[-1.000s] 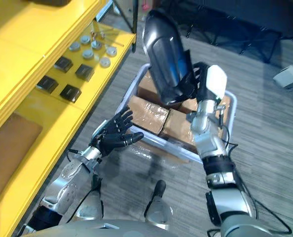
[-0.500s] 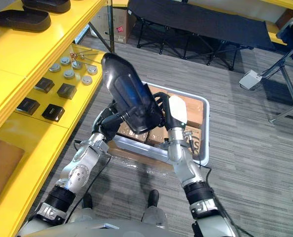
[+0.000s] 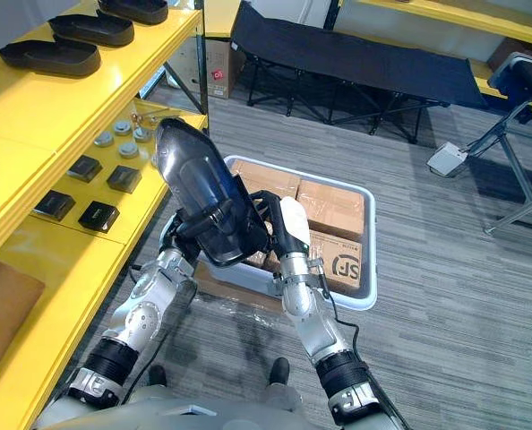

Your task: Walk over and take three plastic housings, then place them on the shelf

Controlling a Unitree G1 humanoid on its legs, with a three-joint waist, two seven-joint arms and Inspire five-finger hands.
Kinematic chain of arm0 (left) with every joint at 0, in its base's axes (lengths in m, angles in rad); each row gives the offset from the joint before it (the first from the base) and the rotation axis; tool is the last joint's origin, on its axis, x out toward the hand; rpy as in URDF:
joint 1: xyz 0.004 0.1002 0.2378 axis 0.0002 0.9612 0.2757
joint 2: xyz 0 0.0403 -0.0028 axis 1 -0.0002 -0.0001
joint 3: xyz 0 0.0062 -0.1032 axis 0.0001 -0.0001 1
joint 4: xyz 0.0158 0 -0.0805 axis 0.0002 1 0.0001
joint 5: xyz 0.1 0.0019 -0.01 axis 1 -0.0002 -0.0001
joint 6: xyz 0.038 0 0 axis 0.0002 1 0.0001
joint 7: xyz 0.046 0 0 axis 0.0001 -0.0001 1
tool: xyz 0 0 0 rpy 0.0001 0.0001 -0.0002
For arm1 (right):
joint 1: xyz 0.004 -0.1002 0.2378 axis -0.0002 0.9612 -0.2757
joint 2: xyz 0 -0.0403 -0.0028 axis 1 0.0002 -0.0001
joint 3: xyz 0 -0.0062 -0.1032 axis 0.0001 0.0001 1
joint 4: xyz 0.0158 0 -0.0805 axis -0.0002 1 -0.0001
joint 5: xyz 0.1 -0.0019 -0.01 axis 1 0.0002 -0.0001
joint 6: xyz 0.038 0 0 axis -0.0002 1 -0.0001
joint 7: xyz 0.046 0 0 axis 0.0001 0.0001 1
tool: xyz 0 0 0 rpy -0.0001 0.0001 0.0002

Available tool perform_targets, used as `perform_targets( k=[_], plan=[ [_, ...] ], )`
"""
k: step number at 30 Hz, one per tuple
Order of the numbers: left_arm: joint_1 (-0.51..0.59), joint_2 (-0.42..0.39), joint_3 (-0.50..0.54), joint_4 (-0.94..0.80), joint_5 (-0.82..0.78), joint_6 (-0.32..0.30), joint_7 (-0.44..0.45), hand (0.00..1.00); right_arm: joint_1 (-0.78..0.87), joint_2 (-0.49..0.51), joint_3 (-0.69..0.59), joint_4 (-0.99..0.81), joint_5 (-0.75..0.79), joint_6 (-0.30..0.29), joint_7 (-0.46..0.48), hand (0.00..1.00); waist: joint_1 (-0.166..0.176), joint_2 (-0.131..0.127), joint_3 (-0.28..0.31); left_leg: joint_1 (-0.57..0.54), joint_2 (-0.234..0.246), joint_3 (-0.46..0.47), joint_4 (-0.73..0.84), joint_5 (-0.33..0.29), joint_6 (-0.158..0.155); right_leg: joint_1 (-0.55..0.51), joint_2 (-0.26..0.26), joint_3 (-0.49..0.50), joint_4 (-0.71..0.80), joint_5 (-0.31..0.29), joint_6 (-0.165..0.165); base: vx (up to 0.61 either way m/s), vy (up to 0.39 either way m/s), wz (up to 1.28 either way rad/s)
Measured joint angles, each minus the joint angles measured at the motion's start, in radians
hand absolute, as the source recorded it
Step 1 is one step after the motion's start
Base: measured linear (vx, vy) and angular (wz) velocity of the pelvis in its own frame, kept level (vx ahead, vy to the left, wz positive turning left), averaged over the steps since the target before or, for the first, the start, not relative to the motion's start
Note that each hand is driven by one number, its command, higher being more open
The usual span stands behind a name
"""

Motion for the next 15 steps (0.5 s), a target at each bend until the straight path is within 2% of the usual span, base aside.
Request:
perform_targets(
  k=[6,8,14,15],
  plan=[
    [0.010,0.000,-0.007,0.037,-0.079,-0.077,-0.012,0.00,0.029,0.001,0.034,-0.043,0.024,0.000,-0.012,0.00,-0.007,0.002,-0.010,0.001,0.000,0.001,0.000,0.000,0.000,0.000,0.000,0.000,0.000,0.000,0.000,0.00,0.000,0.00],
    [0.010,0.001,-0.006,0.037,-0.109,-0.082,-0.028,0.00,0.034,0.001,0.040,-0.061,0.024,-0.006,-0.023,0.00,-0.011,0.003,-0.011,0.001,0.000,0.001,0.000,0.000,0.000,0.000,0.000,0.000,0.000,0.000,0.000,0.00,0.000,0.00],
    [0.014,0.000,-0.007,0.037,-0.234,-0.115,-0.077,0.00,0.041,0.020,0.056,-0.077,0.046,-0.075,-0.067,0.00,-0.024,0.003,-0.020,0.001,0.000,0.003,0.000,-0.001,0.000,0.000,-0.001,-0.002,-0.005,0.000,0.000,0.00,0.000,0.00],
    [0.014,-0.001,-0.010,0.037,-0.257,-0.119,-0.094,0.00,0.048,0.031,0.057,-0.077,0.065,-0.088,-0.076,1.00,-0.024,0.003,-0.023,0.001,0.000,0.003,0.000,-0.002,0.000,0.000,-0.001,-0.003,-0.005,0.000,0.000,0.00,0.000,0.00]
  ],
)
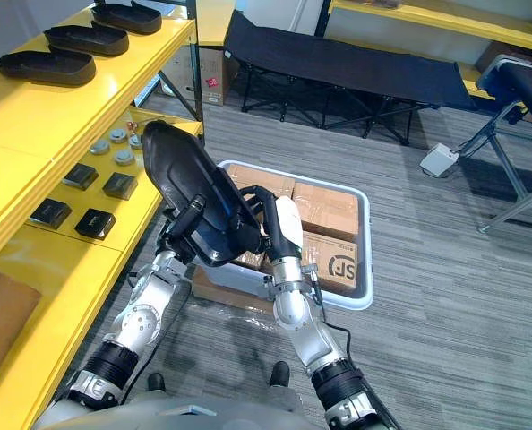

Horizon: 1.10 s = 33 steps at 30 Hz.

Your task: Walk over and take three plastic housings, then place them on the shelf

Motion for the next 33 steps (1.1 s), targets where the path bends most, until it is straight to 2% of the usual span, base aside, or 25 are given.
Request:
perform_targets(
  k=[6,7,10,13,16,19,22,24,28,33],
  plan=[
    [0.020,-0.009,-0.003,-0.006,0.001,-0.041,-0.032,0.00,0.028,0.006,0.030,0.000,0.010,-0.036,-0.004,1.00,0.001,0.001,-0.025,0.000,-0.001,-0.001,0.002,-0.002,0.001,0.003,-0.003,-0.006,0.000,0.000,0.000,0.00,0.000,0.01],
    [0.022,-0.020,-0.003,-0.009,0.032,-0.070,-0.022,0.00,0.035,0.007,0.038,-0.002,0.061,-0.035,0.030,1.00,0.002,0.002,-0.027,0.000,-0.002,-0.003,0.003,-0.002,0.001,0.005,-0.003,-0.011,0.001,-0.001,0.001,0.00,0.000,0.05],
    [0.066,-0.023,0.011,-0.102,0.167,-0.095,0.029,0.00,0.071,0.007,0.043,-0.041,0.156,-0.031,0.071,1.00,0.002,0.008,-0.032,-0.001,-0.002,-0.008,0.002,-0.003,0.001,0.008,-0.003,-0.020,0.005,-0.002,-0.001,0.00,0.000,0.05],
    [0.109,-0.045,0.036,-0.240,0.444,-0.140,0.165,0.00,0.133,0.005,0.045,-0.120,0.250,-0.028,0.105,1.00,0.002,0.020,-0.042,0.002,-0.002,-0.013,0.002,-0.003,0.001,0.015,-0.003,-0.027,0.005,-0.003,-0.002,0.00,0.000,0.04],
    [0.109,-0.056,0.135,-0.308,0.710,-0.197,0.323,0.00,0.188,0.007,0.014,-0.198,0.284,0.008,0.110,1.00,-0.003,0.033,-0.052,0.021,-0.002,-0.010,0.003,-0.007,-0.001,0.031,-0.003,-0.028,0.005,-0.006,-0.005,-0.02,0.003,-0.02],
    [0.127,-0.050,0.227,-0.344,0.926,-0.203,0.470,0.00,0.224,0.007,-0.049,-0.245,0.345,0.029,0.127,1.00,-0.003,0.039,-0.061,0.030,-0.002,-0.005,0.001,-0.018,-0.003,0.031,-0.003,-0.029,0.004,-0.019,-0.016,-0.05,0.007,-0.02],
    [0.180,-0.042,0.280,-0.357,1.040,-0.203,0.553,0.00,0.262,0.009,-0.101,-0.299,0.462,0.029,0.191,1.00,-0.005,0.047,-0.067,0.033,-0.002,-0.001,-0.002,-0.019,-0.004,0.032,-0.003,-0.029,0.000,-0.023,-0.017,-0.02,0.003,-0.03],
    [0.231,-0.039,0.306,-0.357,1.107,-0.198,0.611,0.00,0.297,0.009,-0.134,-0.344,0.571,0.025,0.266,1.00,-0.005,0.050,-0.069,0.033,-0.001,-0.001,-0.002,-0.020,-0.005,0.031,-0.003,-0.030,0.000,-0.023,-0.018,0.00,0.000,0.00],
    [0.283,-0.039,0.318,-0.357,1.165,-0.194,0.644,0.00,0.362,0.033,-0.155,-0.349,0.681,0.007,0.357,1.00,-0.005,0.049,-0.069,0.033,-0.001,-0.003,-0.001,-0.022,-0.007,0.030,-0.003,-0.031,0.000,-0.022,-0.021,0.00,0.000,0.00],
    [0.358,-0.042,0.320,-0.359,1.085,-0.207,0.567,0.00,0.445,0.075,-0.200,-0.348,0.709,0.008,0.339,1.00,-0.021,0.053,-0.070,0.030,-0.002,-0.004,0.004,-0.027,-0.003,0.032,-0.004,-0.032,0.005,-0.026,-0.015,0.01,0.002,0.00]
  ],
)
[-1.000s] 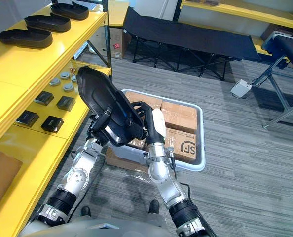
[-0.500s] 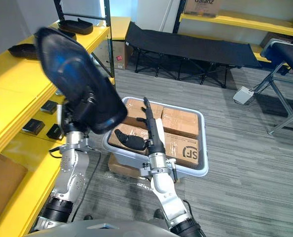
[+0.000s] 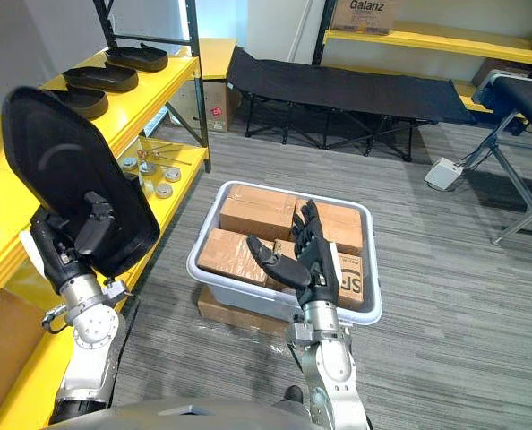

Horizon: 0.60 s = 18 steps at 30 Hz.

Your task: Walk over and take three plastic housings, then place them on the shelf

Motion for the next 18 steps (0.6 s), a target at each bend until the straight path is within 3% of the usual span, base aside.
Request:
perform_targets(
  k=[3,8,13,18],
  plan=[
    [0.034,-0.006,-0.002,-0.018,-0.109,-0.010,-0.070,0.00,0.001,0.001,-0.040,0.000,0.000,-0.008,-0.033,1.00,-0.004,0.002,0.000,-0.012,0.000,-0.002,0.016,-0.009,-0.001,0.001,-0.001,-0.001,0.000,-0.001,0.003,0.00,0.000,0.00],
    [0.098,-0.021,0.023,-0.208,-0.189,-0.033,-0.154,0.00,-0.072,-0.010,-0.068,0.071,0.000,-0.050,-0.062,1.00,0.014,0.012,0.001,-0.042,0.000,-0.042,0.042,-0.022,0.005,0.015,-0.005,-0.042,0.000,-0.007,0.010,0.01,0.007,0.23],
    [0.105,-0.021,0.089,-0.343,-0.188,-0.071,-0.187,0.00,-0.206,-0.045,0.022,0.177,-0.013,-0.048,-0.082,1.00,0.098,0.040,0.005,-0.068,-0.006,-0.135,0.052,-0.021,0.006,0.065,-0.006,-0.140,0.000,-0.028,0.018,0.00,0.002,0.55],
    [0.215,-0.025,0.224,-0.444,-0.237,-0.109,-0.270,0.00,-0.270,-0.044,0.077,0.177,-0.061,-0.047,-0.046,1.00,0.186,0.031,0.006,-0.092,-0.027,-0.246,0.050,-0.013,0.006,0.125,-0.010,-0.249,0.000,-0.053,0.033,0.04,-0.004,0.61]
  ],
)
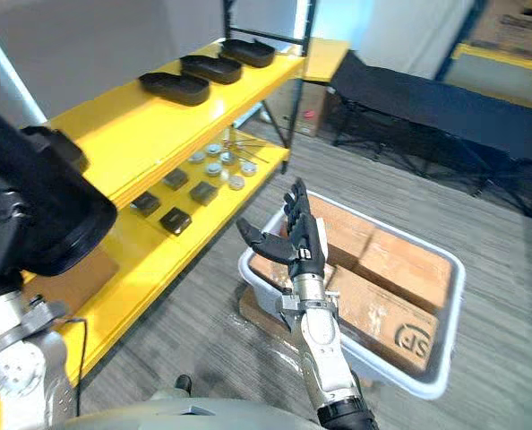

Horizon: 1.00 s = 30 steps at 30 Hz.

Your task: Walk over and take three plastic housings, then place them on the shelf

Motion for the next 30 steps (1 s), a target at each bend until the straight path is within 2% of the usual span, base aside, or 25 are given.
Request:
perform_targets(
  k=[4,8,10,11,14,16,17,19,20,21,22,23,24,25,26,27,28,30],
  plan=[
    [0.065,-0.016,0.057,-0.001,-0.073,-0.001,-0.058,0.00,-0.053,-0.005,0.003,0.001,-0.018,0.000,0.036,1.00,0.033,-0.016,0.004,-0.017,-0.007,-0.032,0.001,0.006,-0.006,0.010,0.000,-0.035,0.000,-0.008,0.001,0.03,-0.010,0.30],
    [0.107,-0.025,0.060,0.000,-0.076,-0.001,-0.137,0.00,-0.103,-0.020,0.006,0.013,-0.018,0.009,0.074,1.00,0.034,-0.019,0.008,-0.029,-0.011,-0.055,0.010,0.007,-0.005,0.025,0.001,-0.064,0.001,-0.015,0.000,0.01,-0.013,0.23],
    [0.104,-0.024,0.056,0.000,-0.081,-0.001,-0.190,0.00,-0.095,-0.035,-0.001,0.013,-0.018,0.012,0.080,1.00,0.021,-0.016,0.011,-0.058,-0.016,-0.058,0.018,0.021,0.007,0.044,-0.002,-0.114,0.014,-0.034,0.009,-0.01,-0.031,0.69],
    [0.092,-0.022,0.048,0.000,-0.080,-0.001,-0.236,0.00,-0.076,-0.040,-0.021,0.013,-0.018,0.019,0.074,1.00,0.006,-0.017,0.012,-0.079,-0.024,-0.056,0.017,0.038,0.026,0.052,-0.012,-0.160,0.042,-0.058,0.012,-0.02,-0.013,1.12],
    [0.068,-0.017,0.023,0.000,-0.084,-0.002,-0.308,0.00,-0.044,-0.046,-0.073,0.014,-0.037,0.046,0.042,1.00,0.010,-0.003,0.033,-0.090,-0.043,-0.088,-0.002,0.076,0.026,0.052,-0.043,-0.203,0.133,-0.103,0.018,0.00,0.033,0.78],
    [0.068,-0.009,0.016,0.004,-0.109,-0.002,-0.332,0.00,-0.039,-0.047,-0.088,0.014,-0.065,0.046,0.034,1.00,0.001,0.008,0.054,-0.090,-0.063,-0.117,-0.011,0.087,0.034,0.032,-0.085,-0.175,0.240,-0.143,-0.005,-0.02,0.060,0.63],
    [0.062,0.006,0.000,0.018,-0.114,-0.002,-0.344,0.00,-0.024,-0.047,-0.099,0.014,-0.063,0.045,0.025,1.00,-0.010,0.015,0.062,-0.086,-0.077,-0.148,-0.012,0.087,0.048,0.010,-0.112,-0.100,0.335,-0.155,-0.025,-0.01,0.084,0.68],
    [0.060,0.050,-0.036,0.025,-0.120,-0.004,-0.363,0.00,0.024,-0.033,-0.110,0.008,-0.063,0.045,0.012,1.00,-0.029,0.005,0.075,-0.077,-0.101,-0.197,-0.019,0.096,0.062,-0.055,-0.150,0.050,0.519,-0.168,-0.039,0.01,0.049,0.79],
    [0.057,0.055,-0.040,0.025,-0.120,-0.005,-0.362,0.00,0.030,-0.030,-0.110,0.004,-0.063,0.045,0.013,1.00,-0.031,0.003,0.078,-0.078,-0.104,-0.204,-0.021,0.097,0.065,-0.061,-0.150,0.065,0.531,-0.176,-0.044,0.01,-0.042,0.76],
    [0.040,0.076,-0.051,0.029,-0.120,-0.006,-0.361,0.00,0.053,-0.015,-0.110,-0.019,-0.063,0.044,0.016,1.00,-0.039,-0.017,0.088,-0.086,-0.115,-0.203,-0.038,0.111,0.084,-0.067,-0.126,0.098,0.538,-0.280,-0.045,0.00,-0.132,0.71],
    [0.025,0.083,-0.052,0.040,-0.123,-0.014,-0.358,0.00,0.058,-0.010,-0.108,-0.037,-0.065,0.039,0.028,1.00,-0.053,-0.046,0.088,-0.097,-0.130,-0.173,-0.057,0.139,0.087,-0.051,-0.122,0.072,0.503,-0.339,-0.056,0.00,-0.147,0.64],
    [0.015,0.080,-0.060,0.056,-0.124,-0.014,-0.353,0.00,0.046,-0.012,-0.111,-0.044,-0.064,0.035,0.041,1.00,-0.049,-0.054,0.093,-0.099,-0.136,-0.168,-0.060,0.153,0.071,-0.045,-0.120,0.091,0.477,-0.355,-0.028,-0.01,-0.125,0.31],
    [0.009,0.080,-0.065,0.069,-0.124,-0.014,-0.346,0.00,0.034,-0.013,-0.114,-0.045,-0.064,0.028,0.049,1.00,-0.048,-0.045,0.103,-0.103,-0.136,-0.167,-0.055,0.167,0.055,-0.040,-0.118,0.091,0.466,-0.362,-0.014,-0.07,-0.067,0.05],
    [0.006,0.078,-0.092,0.090,-0.121,-0.014,-0.330,0.00,0.016,-0.022,-0.118,-0.046,-0.061,0.010,0.071,1.00,-0.052,-0.012,0.125,-0.121,-0.134,-0.167,-0.040,0.178,0.049,-0.027,-0.103,0.090,0.427,-0.373,0.031,-0.10,-0.066,0.06],
    [0.006,0.075,-0.098,0.092,-0.120,-0.014,-0.328,0.00,0.015,-0.025,-0.119,-0.046,-0.061,0.010,0.074,1.00,-0.052,-0.005,0.129,-0.123,-0.131,-0.167,-0.037,0.180,0.050,-0.023,-0.099,0.089,0.424,-0.370,0.038,-0.13,-0.067,0.17],
    [0.007,0.065,-0.122,0.092,-0.113,-0.013,-0.321,0.00,0.019,-0.039,-0.122,-0.046,-0.062,0.009,0.085,1.00,-0.057,0.016,0.140,-0.125,-0.126,-0.146,-0.033,0.193,0.062,-0.015,-0.091,0.077,0.423,-0.368,0.041,-0.14,-0.037,0.26],
    [0.007,0.063,-0.144,0.090,-0.104,-0.014,-0.321,0.00,0.033,-0.045,-0.127,-0.046,-0.062,0.009,0.087,1.00,-0.059,0.026,0.140,-0.129,-0.118,-0.111,-0.035,0.195,0.082,-0.012,-0.087,0.062,0.425,-0.373,0.038,-0.14,-0.024,0.28],
    [0.008,0.065,-0.160,0.087,-0.102,-0.014,-0.322,0.00,0.038,-0.045,-0.136,-0.046,-0.061,0.008,0.086,1.00,-0.065,0.032,0.146,-0.130,-0.097,-0.041,-0.033,0.190,0.101,0.001,-0.083,0.041,0.427,-0.384,0.033,-0.12,-0.010,0.30]
  ],
)
